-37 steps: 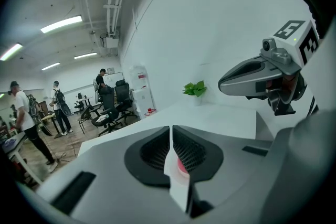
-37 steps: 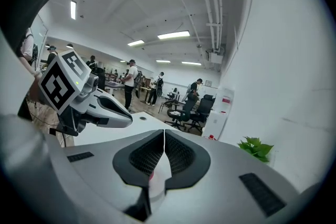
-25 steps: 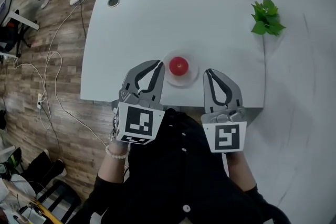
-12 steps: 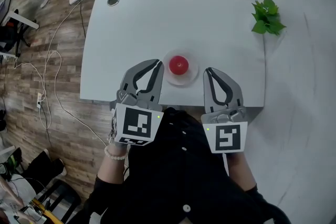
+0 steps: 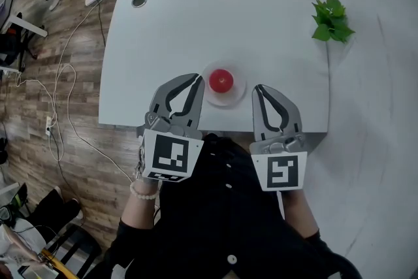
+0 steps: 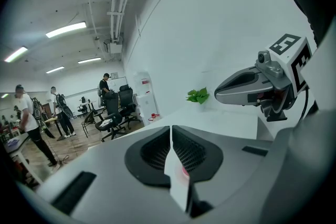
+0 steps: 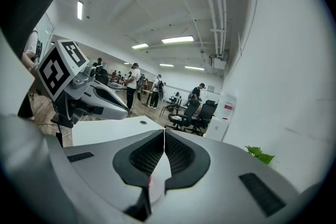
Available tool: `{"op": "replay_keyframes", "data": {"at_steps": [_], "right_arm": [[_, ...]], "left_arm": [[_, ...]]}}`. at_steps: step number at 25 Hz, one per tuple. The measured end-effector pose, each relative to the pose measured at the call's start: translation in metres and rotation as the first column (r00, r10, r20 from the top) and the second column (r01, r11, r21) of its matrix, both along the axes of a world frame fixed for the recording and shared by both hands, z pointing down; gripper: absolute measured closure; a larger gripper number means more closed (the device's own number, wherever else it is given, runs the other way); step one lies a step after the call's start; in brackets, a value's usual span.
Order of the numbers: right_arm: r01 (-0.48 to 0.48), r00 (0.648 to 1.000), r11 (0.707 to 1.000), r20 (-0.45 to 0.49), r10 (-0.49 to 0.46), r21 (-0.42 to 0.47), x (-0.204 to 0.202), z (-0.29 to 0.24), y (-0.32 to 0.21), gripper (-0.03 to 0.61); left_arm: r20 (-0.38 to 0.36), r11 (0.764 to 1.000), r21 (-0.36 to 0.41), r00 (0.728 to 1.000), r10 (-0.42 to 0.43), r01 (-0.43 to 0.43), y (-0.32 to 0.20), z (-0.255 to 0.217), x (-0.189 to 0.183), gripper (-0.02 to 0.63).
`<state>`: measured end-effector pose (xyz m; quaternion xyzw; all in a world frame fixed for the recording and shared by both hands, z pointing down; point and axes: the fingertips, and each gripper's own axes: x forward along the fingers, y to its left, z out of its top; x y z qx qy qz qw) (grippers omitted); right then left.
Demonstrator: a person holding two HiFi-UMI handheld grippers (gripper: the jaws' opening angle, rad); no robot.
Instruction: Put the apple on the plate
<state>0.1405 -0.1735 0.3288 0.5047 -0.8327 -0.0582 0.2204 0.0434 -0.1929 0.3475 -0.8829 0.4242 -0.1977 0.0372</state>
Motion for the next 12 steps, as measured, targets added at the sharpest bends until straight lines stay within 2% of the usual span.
{"op": "replay_keyframes", "data": {"at_steps": [12], "right_arm": [[0.003,1.000,1.000,-0.008,-0.003,-0.010,0.0040,0.0030,0.0016,0.536]], "left_arm": [[-0.001,1.000,0.003,1.000,-0.001,0.001,0.0018,0.0013,0.0055,0.588]]}}
